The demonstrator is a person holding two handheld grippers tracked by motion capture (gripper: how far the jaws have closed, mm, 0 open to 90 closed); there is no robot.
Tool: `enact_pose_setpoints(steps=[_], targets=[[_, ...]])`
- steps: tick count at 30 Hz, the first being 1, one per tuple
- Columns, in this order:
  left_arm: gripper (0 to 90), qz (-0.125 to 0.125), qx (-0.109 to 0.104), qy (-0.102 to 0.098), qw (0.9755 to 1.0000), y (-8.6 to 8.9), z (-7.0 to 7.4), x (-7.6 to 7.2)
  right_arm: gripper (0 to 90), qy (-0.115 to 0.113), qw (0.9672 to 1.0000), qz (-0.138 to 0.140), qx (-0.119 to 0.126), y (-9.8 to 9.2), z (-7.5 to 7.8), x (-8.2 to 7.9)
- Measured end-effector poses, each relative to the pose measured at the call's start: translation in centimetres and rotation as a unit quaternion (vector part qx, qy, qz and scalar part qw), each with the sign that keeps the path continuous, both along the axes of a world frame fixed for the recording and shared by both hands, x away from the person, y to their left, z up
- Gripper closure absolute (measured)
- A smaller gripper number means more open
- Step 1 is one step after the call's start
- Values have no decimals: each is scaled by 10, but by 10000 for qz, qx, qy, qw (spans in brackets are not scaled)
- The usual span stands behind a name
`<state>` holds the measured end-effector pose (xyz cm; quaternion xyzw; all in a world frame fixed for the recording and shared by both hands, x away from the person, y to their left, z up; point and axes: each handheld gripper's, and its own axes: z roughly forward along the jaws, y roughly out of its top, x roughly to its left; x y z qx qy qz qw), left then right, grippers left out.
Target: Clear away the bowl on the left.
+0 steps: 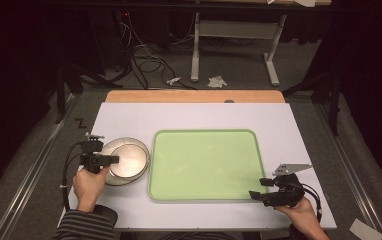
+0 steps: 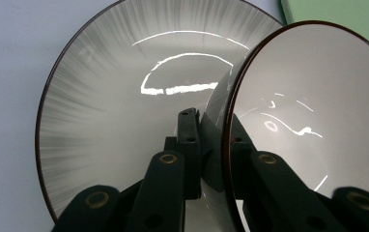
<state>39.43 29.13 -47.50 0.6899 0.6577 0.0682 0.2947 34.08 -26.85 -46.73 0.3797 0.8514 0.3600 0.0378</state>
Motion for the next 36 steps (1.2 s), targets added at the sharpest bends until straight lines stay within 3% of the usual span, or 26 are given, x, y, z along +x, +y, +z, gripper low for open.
enact_pose_setpoints(steps=[6, 10, 19, 23, 36], targets=[[821, -18, 13, -30, 10000, 1, 2, -1, 325, 1, 10000, 4, 1, 0, 0, 0], [821, 49, -120, -165, 9998, 3, 5, -3, 324, 2, 10000, -11, 4, 0, 0, 0], [821, -7, -128, -405, 9991, 3, 17, -9, 324, 4, 10000, -18, 6, 0, 0, 0], [821, -160, -108, -552, 9983, -3, 25, -11, 325, -8, 10000, -12, -1, 0, 0, -1], [818, -427, -244, -663, 9966, -16, 32, -11, 324, -1, 10000, -23, -1, 0, 0, 0]])
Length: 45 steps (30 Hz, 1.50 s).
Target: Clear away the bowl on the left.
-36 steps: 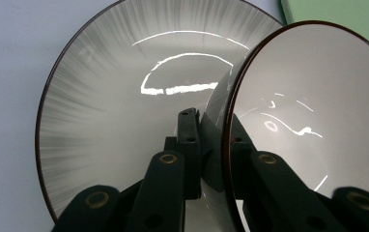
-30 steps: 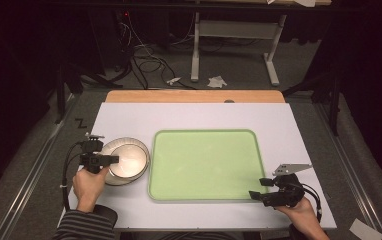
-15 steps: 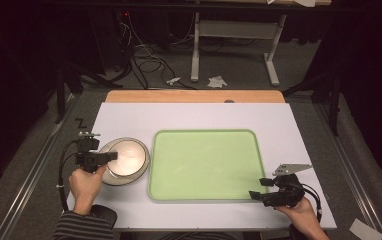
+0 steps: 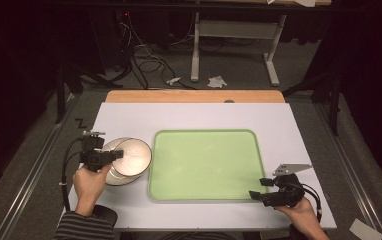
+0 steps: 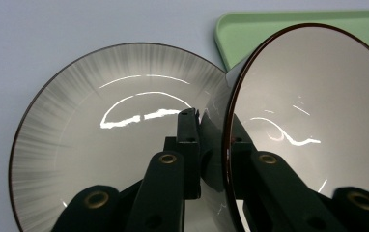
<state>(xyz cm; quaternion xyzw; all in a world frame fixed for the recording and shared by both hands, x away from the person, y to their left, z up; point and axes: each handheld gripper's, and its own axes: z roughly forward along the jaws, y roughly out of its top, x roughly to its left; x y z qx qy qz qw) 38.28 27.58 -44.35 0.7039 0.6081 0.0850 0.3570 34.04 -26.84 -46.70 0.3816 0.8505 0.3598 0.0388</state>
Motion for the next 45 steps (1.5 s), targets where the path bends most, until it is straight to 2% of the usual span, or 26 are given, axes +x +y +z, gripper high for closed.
enact_pose_setpoints(steps=[20, 37, 45], targets=[[814, -378, -77, -137, 9992, -20, 9, -1, 323, -2, 10000, 4, 5, 0, 0, 1], [813, -725, -108, -238, 9970, -42, 18, 2, 320, 3, 10000, -27, -18, 0, -1, 1], [812, -952, -91, -295, 9950, -59, 23, 6, 320, -13, 10000, -38, -25, 0, -1, 1]])
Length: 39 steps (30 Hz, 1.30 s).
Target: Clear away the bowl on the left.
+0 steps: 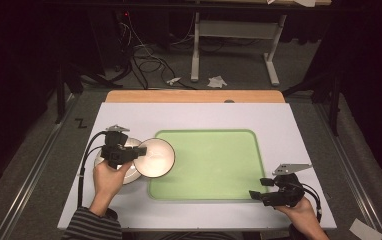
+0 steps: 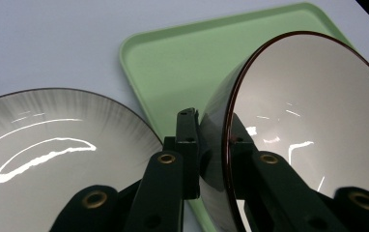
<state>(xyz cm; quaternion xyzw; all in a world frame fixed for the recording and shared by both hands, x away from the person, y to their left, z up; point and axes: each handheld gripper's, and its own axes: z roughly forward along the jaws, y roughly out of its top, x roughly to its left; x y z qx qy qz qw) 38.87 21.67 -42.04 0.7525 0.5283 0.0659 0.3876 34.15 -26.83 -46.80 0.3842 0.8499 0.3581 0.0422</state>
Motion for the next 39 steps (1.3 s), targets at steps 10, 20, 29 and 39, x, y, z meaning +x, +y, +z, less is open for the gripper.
enact_pose_setpoints(steps=[10, 20, 29, 39], targets=[[810, -298, 75, -8, 9995, -20, 3, 3, 320, -11, 10000, -17, -30, 0, 0, 0], [801, -470, 92, 26, 9988, -33, 4, 7, 320, 8, 10000, -39, -22, -1, 0, 0], [801, -676, 58, 24, 9977, -53, 6, 16, 320, 32, 10000, 21, -36, 0, 0, 0], [801, -839, 0, 29, 9965, -70, 9, 23, 320, 52, 10000, 4, -39, 1, 0, 0]])
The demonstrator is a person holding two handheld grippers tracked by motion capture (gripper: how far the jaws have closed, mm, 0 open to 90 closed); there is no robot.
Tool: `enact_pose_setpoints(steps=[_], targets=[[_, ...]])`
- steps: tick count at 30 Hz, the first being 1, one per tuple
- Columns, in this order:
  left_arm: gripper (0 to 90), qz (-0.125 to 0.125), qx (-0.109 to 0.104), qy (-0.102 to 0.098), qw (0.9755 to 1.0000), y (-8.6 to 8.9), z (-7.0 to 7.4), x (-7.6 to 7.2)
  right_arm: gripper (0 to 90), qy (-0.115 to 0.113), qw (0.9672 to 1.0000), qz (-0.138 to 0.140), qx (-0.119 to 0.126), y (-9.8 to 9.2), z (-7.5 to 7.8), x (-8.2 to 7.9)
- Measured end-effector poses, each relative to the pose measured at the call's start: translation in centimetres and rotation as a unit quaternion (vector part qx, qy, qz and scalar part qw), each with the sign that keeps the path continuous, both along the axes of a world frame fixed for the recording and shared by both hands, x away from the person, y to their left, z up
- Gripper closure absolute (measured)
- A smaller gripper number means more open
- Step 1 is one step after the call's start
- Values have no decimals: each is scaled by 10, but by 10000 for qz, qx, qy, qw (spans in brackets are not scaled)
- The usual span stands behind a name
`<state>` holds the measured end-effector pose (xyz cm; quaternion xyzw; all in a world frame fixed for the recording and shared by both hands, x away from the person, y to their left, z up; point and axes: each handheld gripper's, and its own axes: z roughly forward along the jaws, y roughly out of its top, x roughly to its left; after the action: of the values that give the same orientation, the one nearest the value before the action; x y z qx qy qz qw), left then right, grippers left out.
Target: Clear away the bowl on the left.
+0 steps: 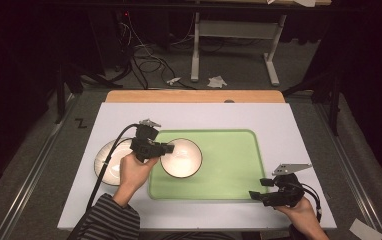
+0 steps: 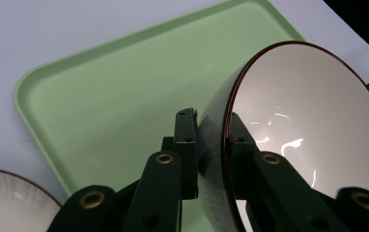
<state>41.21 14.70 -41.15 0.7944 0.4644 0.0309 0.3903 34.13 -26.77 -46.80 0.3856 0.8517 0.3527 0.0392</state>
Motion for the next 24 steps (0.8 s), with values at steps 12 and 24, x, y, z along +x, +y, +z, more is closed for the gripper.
enact_pose_setpoints(steps=[12, 24], targets=[[801, -117, -139, 2, 9998, -14, 6, 9, 320, 18, 10000, 37, -14, 0, 0, 1], [800, -274, -120, 77, 9995, -38, 6, 23, 321, -7, 10000, 52, -12, 1, 0, 0]])
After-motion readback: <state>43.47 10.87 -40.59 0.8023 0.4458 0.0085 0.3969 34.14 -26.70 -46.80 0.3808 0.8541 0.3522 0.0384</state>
